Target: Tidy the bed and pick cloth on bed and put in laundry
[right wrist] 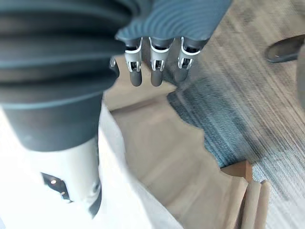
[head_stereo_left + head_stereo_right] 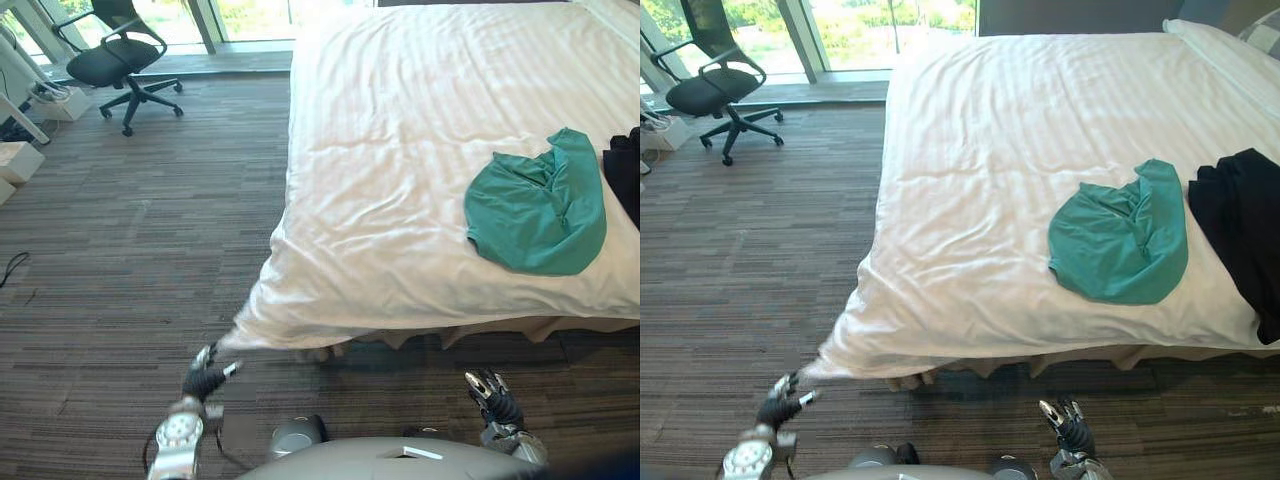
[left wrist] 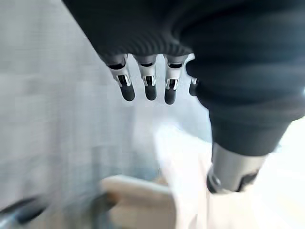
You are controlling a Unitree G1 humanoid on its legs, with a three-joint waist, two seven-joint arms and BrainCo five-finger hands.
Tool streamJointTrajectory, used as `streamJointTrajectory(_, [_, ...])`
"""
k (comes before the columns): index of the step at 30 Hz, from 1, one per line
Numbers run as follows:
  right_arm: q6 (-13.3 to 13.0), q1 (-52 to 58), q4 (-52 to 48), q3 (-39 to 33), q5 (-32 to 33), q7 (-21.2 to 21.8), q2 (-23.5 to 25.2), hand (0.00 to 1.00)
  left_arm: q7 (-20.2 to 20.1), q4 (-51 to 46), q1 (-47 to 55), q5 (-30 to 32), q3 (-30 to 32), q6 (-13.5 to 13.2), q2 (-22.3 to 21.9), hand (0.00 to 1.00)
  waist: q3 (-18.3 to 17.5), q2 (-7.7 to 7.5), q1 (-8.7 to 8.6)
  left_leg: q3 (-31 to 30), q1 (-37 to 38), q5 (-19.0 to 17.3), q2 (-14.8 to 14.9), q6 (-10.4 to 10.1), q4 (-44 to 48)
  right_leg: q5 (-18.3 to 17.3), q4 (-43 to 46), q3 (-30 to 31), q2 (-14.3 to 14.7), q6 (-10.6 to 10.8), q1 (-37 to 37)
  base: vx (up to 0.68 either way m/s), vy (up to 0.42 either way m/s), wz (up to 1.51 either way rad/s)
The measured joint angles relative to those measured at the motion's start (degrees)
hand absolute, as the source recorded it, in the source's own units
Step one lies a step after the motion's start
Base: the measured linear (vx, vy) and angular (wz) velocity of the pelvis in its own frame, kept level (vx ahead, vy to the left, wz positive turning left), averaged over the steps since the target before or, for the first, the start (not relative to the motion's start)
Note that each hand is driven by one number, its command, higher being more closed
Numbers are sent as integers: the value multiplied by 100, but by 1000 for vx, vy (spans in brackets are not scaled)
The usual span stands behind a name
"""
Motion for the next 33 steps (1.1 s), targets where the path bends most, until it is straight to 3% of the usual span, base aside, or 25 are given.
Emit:
streamJointTrajectory(7, [64,-184,41,-865,190,-581,7,0,-107,224,137,-686,502,-55,-298,0,-62,-27,29,120,466,323,-119,-9,-677,132,-235,52,50,13,182,-49,0,-8])
streamJointTrajectory(12, [-327,-798,-232,-1490,-376,-677,-852,0,-180,213,-50,-1529,411,-136,-268,0,-86,-2,12,-20,621,645,-293,49,-1241,214,-330,-21,33,67,178,-54,23,7])
streamJointTrajectory(13, [-499,-1026,-299,-1487,-456,-584,-1158,100,-237,202,-85,-1679,301,-183,-225,0,-84,-6,7,-80,632,719,-325,68,-1352,230,-352,-76,28,76,180,-29,17,24])
streamJointTrajectory(16, [-814,-1639,-203,-1531,-452,-18,-1829,100,-334,202,-116,-1788,112,-213,-83,0,-63,-49,26,-234,601,756,-363,86,-1373,246,-433,-123,29,83,234,-11,6,27])
streamJointTrajectory(17, [-1022,-1763,-199,-1434,-253,448,-1938,100,-383,202,-88,-1780,71,-212,-57,0,-47,-76,33,-290,600,761,-377,93,-1372,246,-449,-179,25,84,274,42,-13,27])
streamJointTrajectory(18, [-1280,-1859,-457,-1112,-111,848,-1968,100,-406,202,-26,-1774,-5,-209,-14,0,-32,-99,21,-366,594,772,-390,98,-1370,249,-469,-266,21,85,336,53,-15,28])
streamJointTrajectory(21, [-1368,-1880,-1618,-79,-69,1307,-1978,100,-355,200,76,-1794,-142,-130,13,0,-7,-162,23,-504,598,774,-418,102,-1366,249,-512,-391,43,83,427,60,-26,24])
streamJointTrajectory(25, [-1040,-2383,-2366,884,-107,1598,-1695,100,-314,190,199,-2300,-162,-33,8,0,51,-242,76,-698,688,780,-471,111,-1364,251,-620,-575,24,80,702,60,-17,23])
streamJointTrajectory(30, [-382,-3114,-2486,2174,-464,1437,-1283,100,-311,60,334,-2138,-170,-222,-75,0,293,-337,396,-937,703,785,-478,119,-1351,249,-638,-740,28,76,849,-20,-23,22])
streamJointTrajectory(33, [44,-3869,-2487,2803,-504,1124,-1039,100,-396,-292,336,-2111,-213,-410,-86,0,601,-445,622,-1211,443,758,-481,140,-1066,241,-608,-1001,8,62,861,-79,-24,49])
